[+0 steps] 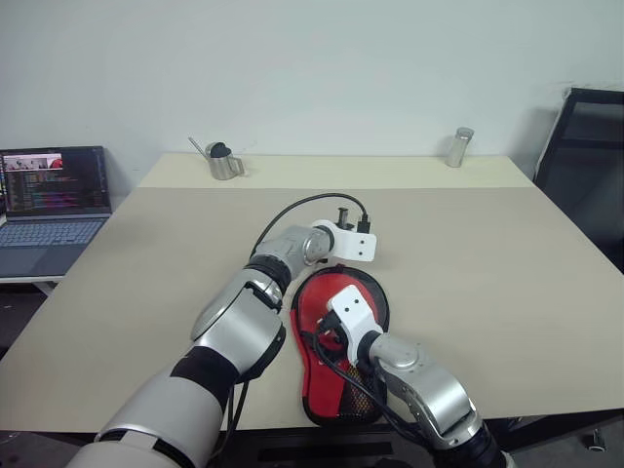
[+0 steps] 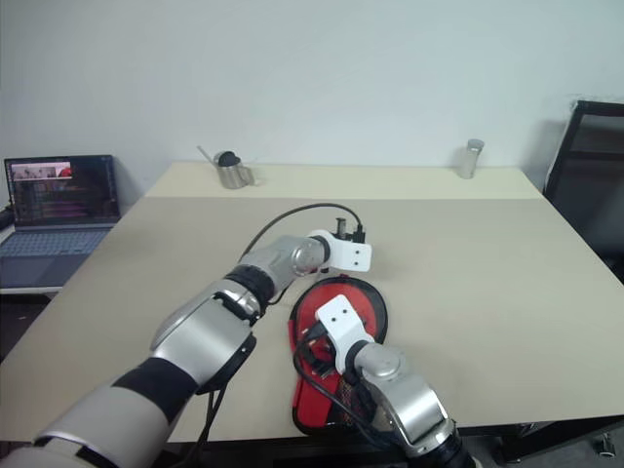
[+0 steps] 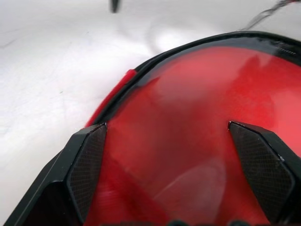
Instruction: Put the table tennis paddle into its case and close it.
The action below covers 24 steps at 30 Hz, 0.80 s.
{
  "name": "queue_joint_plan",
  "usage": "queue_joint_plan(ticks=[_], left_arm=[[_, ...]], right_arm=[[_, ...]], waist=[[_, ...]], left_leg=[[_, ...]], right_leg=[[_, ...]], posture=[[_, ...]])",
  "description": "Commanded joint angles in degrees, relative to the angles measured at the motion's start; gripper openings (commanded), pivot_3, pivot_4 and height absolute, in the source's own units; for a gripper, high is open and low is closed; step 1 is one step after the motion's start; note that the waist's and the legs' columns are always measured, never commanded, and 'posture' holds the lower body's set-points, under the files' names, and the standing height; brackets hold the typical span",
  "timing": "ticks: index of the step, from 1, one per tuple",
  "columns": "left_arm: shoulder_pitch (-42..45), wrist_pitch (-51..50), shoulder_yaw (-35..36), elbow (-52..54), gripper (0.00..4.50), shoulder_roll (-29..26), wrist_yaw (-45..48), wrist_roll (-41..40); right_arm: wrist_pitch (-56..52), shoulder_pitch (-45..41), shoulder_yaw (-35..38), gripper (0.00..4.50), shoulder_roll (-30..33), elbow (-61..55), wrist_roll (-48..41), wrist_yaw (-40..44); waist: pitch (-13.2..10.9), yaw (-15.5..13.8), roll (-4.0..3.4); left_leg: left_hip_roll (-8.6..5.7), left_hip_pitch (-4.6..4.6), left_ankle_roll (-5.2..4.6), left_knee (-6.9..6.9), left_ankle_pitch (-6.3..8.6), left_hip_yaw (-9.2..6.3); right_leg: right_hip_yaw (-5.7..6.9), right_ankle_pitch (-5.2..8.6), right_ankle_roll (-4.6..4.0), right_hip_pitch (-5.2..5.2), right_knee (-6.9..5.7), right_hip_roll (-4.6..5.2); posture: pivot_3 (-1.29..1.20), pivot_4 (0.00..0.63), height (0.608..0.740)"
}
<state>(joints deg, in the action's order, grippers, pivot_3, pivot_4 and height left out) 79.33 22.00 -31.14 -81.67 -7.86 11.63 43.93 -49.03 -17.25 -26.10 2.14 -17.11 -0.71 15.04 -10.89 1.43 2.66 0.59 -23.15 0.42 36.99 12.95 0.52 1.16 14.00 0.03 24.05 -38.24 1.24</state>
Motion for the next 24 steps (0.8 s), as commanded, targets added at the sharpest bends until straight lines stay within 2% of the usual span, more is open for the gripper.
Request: queue_joint_plan(ticks=[1,9,15,19,24], left_arm=[[4.51,2.18,-0.6,1.88,0.47,2.42,-4.36,0.8],[4.37,5.04,-0.11,1.95,0.47,7.33,-3.57,-0.02],[2.86,4.69,0.0,1.78,0.47,8.82,-0.72,-0.34],[0.77,3.12,2.93,1.59,0.47,9.14,6.4,-3.65],[-0.52,2.33,4.01,1.77,2.12,8.94,10.42,-5.11]], right_arm=[[-4.12,2.34,-2.1,4.5,0.3,1.77,-0.03,0.0],[-4.49,2.6,-2.24,4.5,0.1,1.56,-0.14,-0.31],[-4.53,2.55,-2.43,4.5,0.05,1.61,-0.19,-0.19],[-4.61,2.48,-2.53,4.5,-0.03,1.73,-0.21,-0.15],[-4.47,2.34,-2.84,4.5,0.14,1.81,-0.12,-0.06]], waist=[[0.0,-0.05,0.0],[0.0,-0.12,0.0],[0.0,-0.12,0.01],[0.03,-0.04,0.0],[0.07,0.11,-0.01]], left_leg=[[-0.01,-0.01,0.0,0.0,0.0,-0.01],[-0.02,-0.02,0.0,0.0,0.0,-0.01],[-0.05,-0.02,0.0,0.0,0.0,0.0],[-0.04,-0.01,0.0,-0.01,0.0,0.0],[-0.03,0.02,0.0,-0.01,0.0,0.02]], right_leg=[[0.01,0.0,0.0,0.0,0.0,0.0],[0.01,0.0,0.0,0.0,0.02,0.0],[0.01,0.0,0.0,0.0,0.03,-0.01],[0.01,0.0,0.0,0.0,0.03,-0.03],[0.0,0.0,0.0,-0.01,0.02,-0.04]], posture=[[0.0,0.15,0.74],[0.0,0.15,0.74],[0.0,0.15,0.74],[0.0,0.15,0.74],[0.0,0.15,0.74]])
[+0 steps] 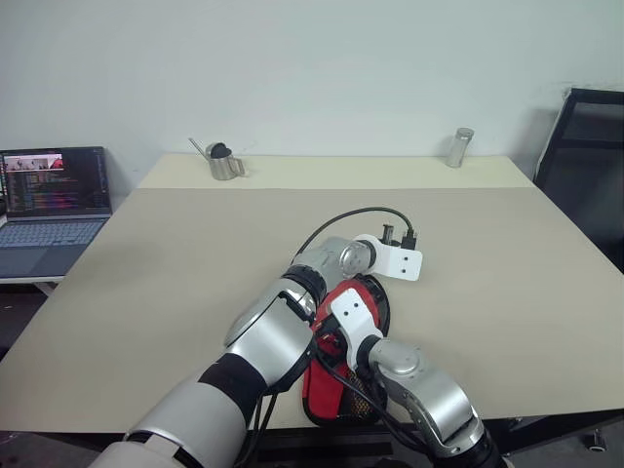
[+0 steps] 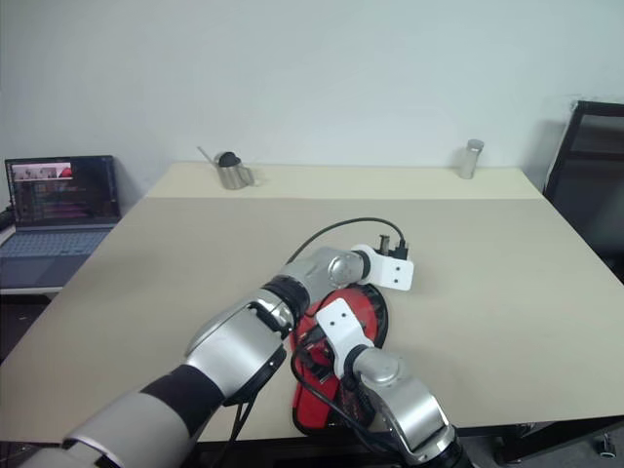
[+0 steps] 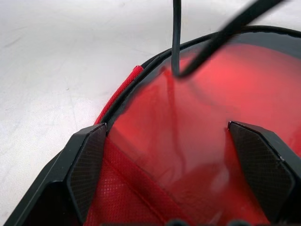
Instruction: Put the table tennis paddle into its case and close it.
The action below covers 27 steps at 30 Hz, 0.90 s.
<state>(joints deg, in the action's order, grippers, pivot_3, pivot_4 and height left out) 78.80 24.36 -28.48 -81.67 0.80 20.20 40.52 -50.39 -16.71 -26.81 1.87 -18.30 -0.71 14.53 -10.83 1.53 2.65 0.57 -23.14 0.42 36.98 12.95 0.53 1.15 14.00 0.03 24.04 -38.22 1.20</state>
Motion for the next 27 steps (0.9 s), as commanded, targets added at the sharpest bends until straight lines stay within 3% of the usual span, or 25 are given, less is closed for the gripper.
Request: queue_joint_plan(ticks=[1,6,17,27], left_arm=[[-0.32,0.1,1.46,1.81,2.56,0.3,2.63,-1.89],[-1.55,1.74,2.23,2.11,4.43,0.39,5.69,-3.28],[-1.41,8.32,9.66,3.45,4.47,-0.35,13.52,-12.0],[2.45,3.83,17.76,4.3,4.47,-10.74,13.48,-19.0]], right_arm=[[-3.1,1.75,-2.17,4.5,0.41,3.04,-0.13,0.45],[-2.86,1.47,-2.26,4.5,0.63,3.39,-0.19,0.67],[-2.79,-1.02,-1.53,4.5,1.44,5.13,-0.39,1.77],[-1.43,-3.52,1.1,4.5,1.71,5.14,-0.68,2.41]], waist=[[0.03,0.06,0.0],[0.12,0.16,0.01],[0.63,0.2,0.0],[0.65,0.38,-0.01]], left_leg=[[0.0,0.01,0.0,0.0,0.0,0.0],[0.03,0.08,0.0,-0.02,0.0,0.06],[0.04,0.2,-0.01,0.0,0.0,0.11],[0.05,0.32,-0.01,0.01,0.0,0.15]], right_leg=[[0.0,0.0,0.0,0.0,0.0,-0.01],[-0.08,0.0,0.0,-0.01,-0.04,-0.02],[-0.15,0.0,0.0,-0.09,-0.11,-0.03],[-0.21,0.01,0.01,-0.06,-0.38,-0.05]], posture=[[0.0,0.15,0.74],[0.0,0.15,0.74],[0.0,0.15,0.74],[0.0,0.15,0.74]])
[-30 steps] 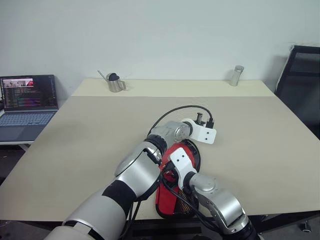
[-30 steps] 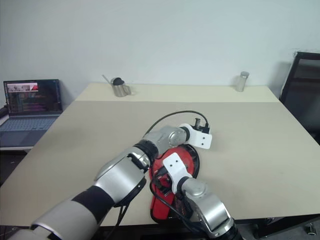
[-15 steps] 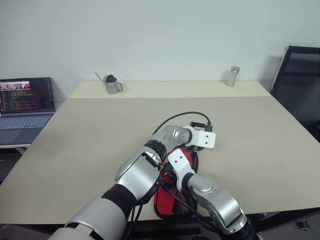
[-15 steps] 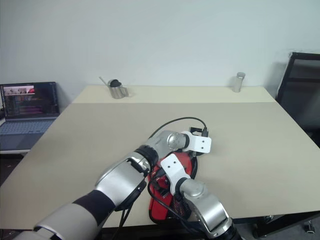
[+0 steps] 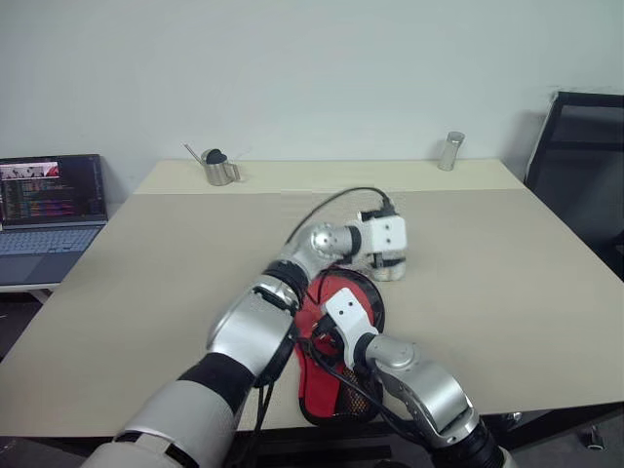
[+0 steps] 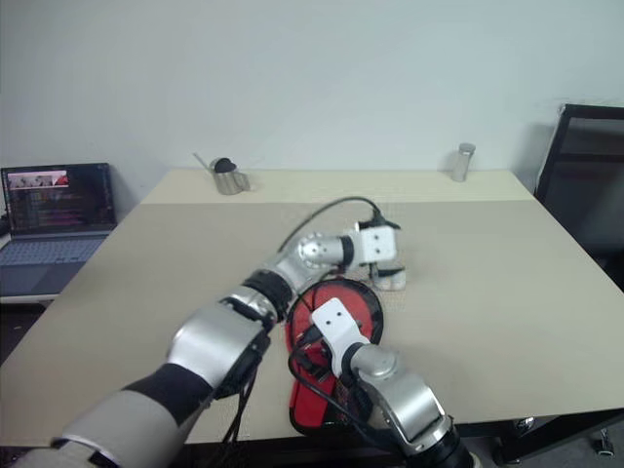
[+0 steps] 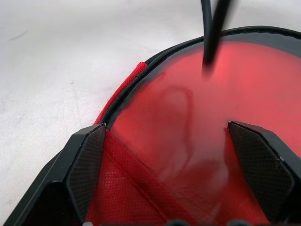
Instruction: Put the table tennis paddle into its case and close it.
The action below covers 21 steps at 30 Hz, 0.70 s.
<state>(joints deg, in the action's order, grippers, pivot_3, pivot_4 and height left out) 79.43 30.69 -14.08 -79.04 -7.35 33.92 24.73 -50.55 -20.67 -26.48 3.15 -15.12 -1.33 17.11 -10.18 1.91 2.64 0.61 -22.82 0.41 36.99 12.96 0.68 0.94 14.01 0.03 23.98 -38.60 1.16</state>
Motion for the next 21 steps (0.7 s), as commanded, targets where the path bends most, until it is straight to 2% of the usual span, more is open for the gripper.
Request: queue_joint_plan(ticks=[1,6,11,16,21], left_arm=[[1.96,-4.75,6.01,1.67,4.47,-3.44,1.34,-5.94],[1.26,-13.49,16.79,2.79,4.47,-8.06,14.53,-17.73],[-2.63,-17.8,20.6,6.02,4.47,-11.22,30.27,-24.26],[-7.86,-22.25,19.73,11.75,4.47,-12.21,39.72,-27.02],[-14.79,-23.32,15.78,19.03,4.47,-12.77,45.82,-26.62]], right_arm=[[-0.9,0.21,1.36,4.5,0.4,1.86,0.01,-0.35],[0.47,-0.5,4.3,4.5,0.26,-1.44,-1.05,-0.04],[-2.75,-0.8,8.45,4.5,0.02,-9.65,-7.95,4.44],[-7.49,-2.51,12.26,4.5,3.43,-16.15,-13.49,7.99],[-11.61,-5.12,19.76,4.5,9.27,-20.4,-19.47,11.1]], waist=[[0.0,-0.02,0.0],[0.0,-0.08,0.0],[-0.01,-0.09,-0.01],[-0.01,-0.1,-0.01],[-0.02,-0.22,-0.02]], left_leg=[[0.01,0.0,0.0,0.0,0.0,0.0],[-0.06,-0.1,0.01,0.03,-0.01,-0.02],[-0.09,-0.16,0.01,0.01,-0.01,-0.05],[-0.08,-0.16,0.01,0.03,0.0,-0.08],[-0.06,-0.15,0.01,0.03,0.0,-0.08]], right_leg=[[0.01,0.0,0.0,0.0,0.0,0.0],[0.08,0.0,0.0,0.06,-0.02,-0.03],[0.11,0.0,-0.02,0.09,-0.02,-0.04],[0.12,0.0,-0.02,0.08,-0.04,-0.04],[0.09,0.0,-0.03,0.08,-0.06,-0.01]], posture=[[0.0,0.15,0.74],[0.0,0.15,0.74],[0.0,0.15,0.74],[0.0,0.15,0.74],[0.0,0.15,0.74]])
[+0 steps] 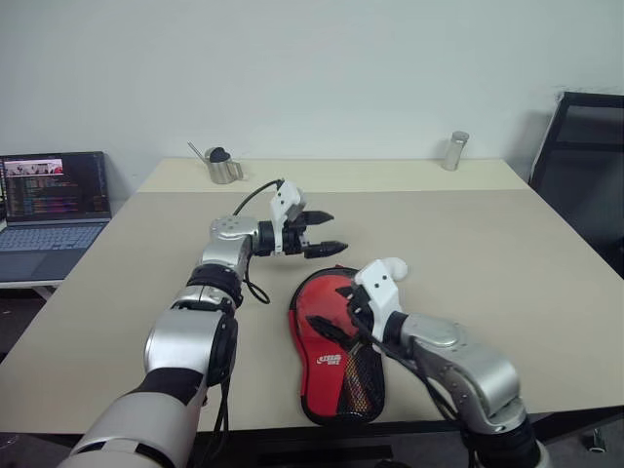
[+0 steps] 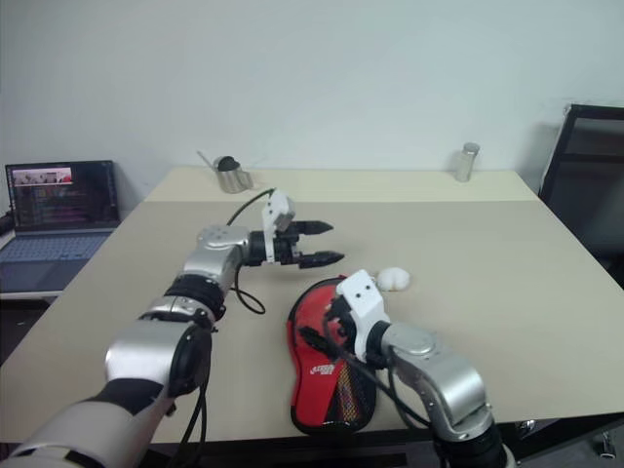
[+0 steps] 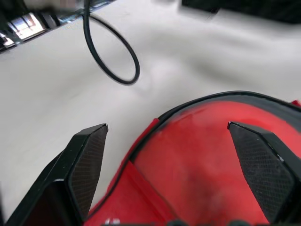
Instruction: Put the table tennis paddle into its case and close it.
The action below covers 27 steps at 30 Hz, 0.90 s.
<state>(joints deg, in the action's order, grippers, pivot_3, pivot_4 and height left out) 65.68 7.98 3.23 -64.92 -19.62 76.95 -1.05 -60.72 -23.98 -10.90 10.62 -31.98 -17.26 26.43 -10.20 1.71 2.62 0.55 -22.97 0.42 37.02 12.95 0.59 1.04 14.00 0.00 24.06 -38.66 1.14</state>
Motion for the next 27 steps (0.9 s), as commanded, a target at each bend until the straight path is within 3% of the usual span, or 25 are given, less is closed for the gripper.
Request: queue_joint_plan(ticks=[1,7,13,17,27], left_arm=[[-2.6,-1.17,-2.53,6.67,4.47,-0.26,3.9,-0.85],[-8.48,-5.92,-6.26,13.73,4.47,0.98,6.8,-1.93],[-10.87,-4.81,-8.94,14.72,4.47,1.96,4.71,-0.78],[-11.66,-3.0,-10.42,13.73,4.47,1.48,3.07,0.25],[-15.07,-3.03,-11.4,16.24,4.47,2.04,0.51,-0.37]], right_arm=[[-1.98,-2.14,6.28,4.5,4.23,-4.01,-4.86,3.23],[-1.07,-5.87,12.97,4.5,16.12,-0.37,-8.21,7.95],[7.17,-11.93,10.86,4.5,24.14,12.28,-4.14,10.8],[14.39,-13.97,5.75,4.5,28.51,19.81,0.02,15.67],[42.34,-25.1,-7.26,4.5,28.53,47.22,13.9,28.24]], waist=[[0.0,-0.03,0.0],[-0.01,-0.07,-0.01],[-0.01,0.06,-0.01],[-0.01,0.06,-0.01],[-0.03,0.04,-0.02]], left_leg=[[0.0,0.0,0.0,0.0,0.0,-0.01],[-0.02,0.0,-0.01,-0.01,0.01,0.02],[0.04,0.04,-0.02,-0.02,0.01,0.08],[0.05,0.0,-0.03,-0.05,0.01,0.07],[0.03,0.03,-0.03,-0.03,0.01,0.15]], right_leg=[[0.0,0.0,0.0,0.0,0.0,0.0],[-0.03,0.0,0.0,-0.01,0.03,0.01],[-0.1,0.01,0.0,0.01,0.02,-0.01],[-0.1,0.01,0.0,0.02,0.06,-0.02],[-0.15,0.01,0.01,0.03,0.04,-0.11]], posture=[[0.0,0.15,0.74],[0.0,0.15,0.74],[0.0,0.15,0.74],[0.0,0.15,0.74],[0.0,0.15,0.74]])
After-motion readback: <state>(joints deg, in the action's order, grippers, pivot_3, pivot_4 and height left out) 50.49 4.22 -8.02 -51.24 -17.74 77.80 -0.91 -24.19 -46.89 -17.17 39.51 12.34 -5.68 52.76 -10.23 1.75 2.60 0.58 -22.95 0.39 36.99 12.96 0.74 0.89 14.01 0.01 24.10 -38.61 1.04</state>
